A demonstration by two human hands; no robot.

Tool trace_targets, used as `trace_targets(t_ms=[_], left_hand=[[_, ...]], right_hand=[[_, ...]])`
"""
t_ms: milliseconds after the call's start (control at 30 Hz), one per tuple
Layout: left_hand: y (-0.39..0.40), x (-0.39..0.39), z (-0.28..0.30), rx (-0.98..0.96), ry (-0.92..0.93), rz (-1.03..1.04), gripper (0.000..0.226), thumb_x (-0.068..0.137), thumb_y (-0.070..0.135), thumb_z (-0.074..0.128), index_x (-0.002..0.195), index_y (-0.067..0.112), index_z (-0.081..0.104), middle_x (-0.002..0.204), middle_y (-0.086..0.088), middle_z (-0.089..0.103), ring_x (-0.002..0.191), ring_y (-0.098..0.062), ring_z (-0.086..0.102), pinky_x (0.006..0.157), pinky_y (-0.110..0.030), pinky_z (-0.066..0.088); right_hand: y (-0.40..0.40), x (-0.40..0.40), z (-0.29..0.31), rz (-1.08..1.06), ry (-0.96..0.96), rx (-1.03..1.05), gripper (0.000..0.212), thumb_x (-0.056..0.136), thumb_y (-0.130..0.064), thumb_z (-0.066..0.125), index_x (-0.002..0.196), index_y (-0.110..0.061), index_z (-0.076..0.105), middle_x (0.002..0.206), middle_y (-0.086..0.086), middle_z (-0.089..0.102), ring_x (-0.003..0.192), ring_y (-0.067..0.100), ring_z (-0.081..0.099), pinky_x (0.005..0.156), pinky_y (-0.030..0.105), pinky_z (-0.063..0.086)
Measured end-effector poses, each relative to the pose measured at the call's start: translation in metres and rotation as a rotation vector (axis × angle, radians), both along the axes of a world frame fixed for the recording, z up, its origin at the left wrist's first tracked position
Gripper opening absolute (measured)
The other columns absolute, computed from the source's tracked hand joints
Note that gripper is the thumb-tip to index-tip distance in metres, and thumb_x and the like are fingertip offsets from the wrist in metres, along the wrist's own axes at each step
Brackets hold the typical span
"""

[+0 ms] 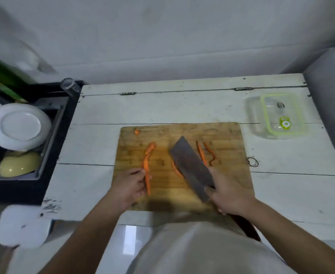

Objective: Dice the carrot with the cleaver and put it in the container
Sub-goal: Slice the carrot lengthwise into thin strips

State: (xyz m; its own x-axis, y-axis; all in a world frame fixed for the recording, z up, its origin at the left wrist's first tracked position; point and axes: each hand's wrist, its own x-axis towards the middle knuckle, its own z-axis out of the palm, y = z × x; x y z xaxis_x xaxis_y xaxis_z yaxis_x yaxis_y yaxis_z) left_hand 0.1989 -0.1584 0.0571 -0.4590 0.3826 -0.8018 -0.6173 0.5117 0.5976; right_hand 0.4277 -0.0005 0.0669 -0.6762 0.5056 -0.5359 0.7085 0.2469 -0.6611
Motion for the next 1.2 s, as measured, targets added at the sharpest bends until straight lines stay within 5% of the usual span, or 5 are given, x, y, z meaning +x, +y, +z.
trace_targets(t_ms=[133,433,667,867,1200], left_hand=[[-0.019,-0.002,-0.009,-0.009,0.004,0.034,0.022,0.099,0.01,0.066,0.12,0.007,0.066,0.107,-0.014,0.073,0.1,-0.026,0.07,0.086,-0.039,0.057],[0.043,0.037,-0.03,-0.094,0.252,-0.258,0.018,0.094,0.004,0.071,0.111,0.005,0.067,0.084,-0.014,0.071,0.064,-0.02,0.066,0.068,-0.034,0.061],[0.066,0.048,-0.033,-0.233,0.425,-0.594,0.025,0.103,0.028,0.058,0.091,0.007,0.066,0.073,-0.011,0.075,0.063,-0.025,0.075,0.067,-0.042,0.065],[0.057,0.065,-0.022,-0.037,0.04,-0.226,0.011,0.105,0.006,0.055,0.115,0.002,0.054,0.092,-0.02,0.07,0.078,-0.028,0.072,0.06,-0.029,0.061],[0.051,0.069,-0.048,-0.001,0.138,0.077,0.013,0.097,-0.001,0.064,0.105,0.007,0.071,0.096,-0.011,0.074,0.084,-0.02,0.076,0.081,-0.032,0.063]], right_hand=[[-0.03,-0.019,-0.012,0.121,-0.094,0.132,0.032,0.097,-0.023,0.053,0.127,-0.02,0.045,0.107,0.009,0.065,0.095,0.03,0.064,0.081,0.044,0.054],[0.007,-0.014,-0.004,-0.119,-0.177,0.286,0.037,0.097,-0.02,0.05,0.133,-0.021,0.042,0.11,0.009,0.067,0.096,0.034,0.063,0.081,0.043,0.053],[-0.002,-0.01,0.009,-0.116,-0.118,0.366,0.035,0.094,-0.02,0.052,0.129,-0.02,0.046,0.106,0.008,0.067,0.099,0.035,0.063,0.079,0.041,0.052],[-0.041,-0.008,0.016,-0.024,-0.23,0.409,0.025,0.102,-0.02,0.044,0.124,-0.016,0.036,0.098,0.011,0.063,0.09,0.036,0.061,0.064,0.036,0.033],[-0.039,-0.002,0.005,0.034,-0.216,0.462,0.028,0.1,-0.012,0.043,0.127,-0.015,0.037,0.09,0.013,0.065,0.079,0.038,0.062,0.064,0.042,0.048]])
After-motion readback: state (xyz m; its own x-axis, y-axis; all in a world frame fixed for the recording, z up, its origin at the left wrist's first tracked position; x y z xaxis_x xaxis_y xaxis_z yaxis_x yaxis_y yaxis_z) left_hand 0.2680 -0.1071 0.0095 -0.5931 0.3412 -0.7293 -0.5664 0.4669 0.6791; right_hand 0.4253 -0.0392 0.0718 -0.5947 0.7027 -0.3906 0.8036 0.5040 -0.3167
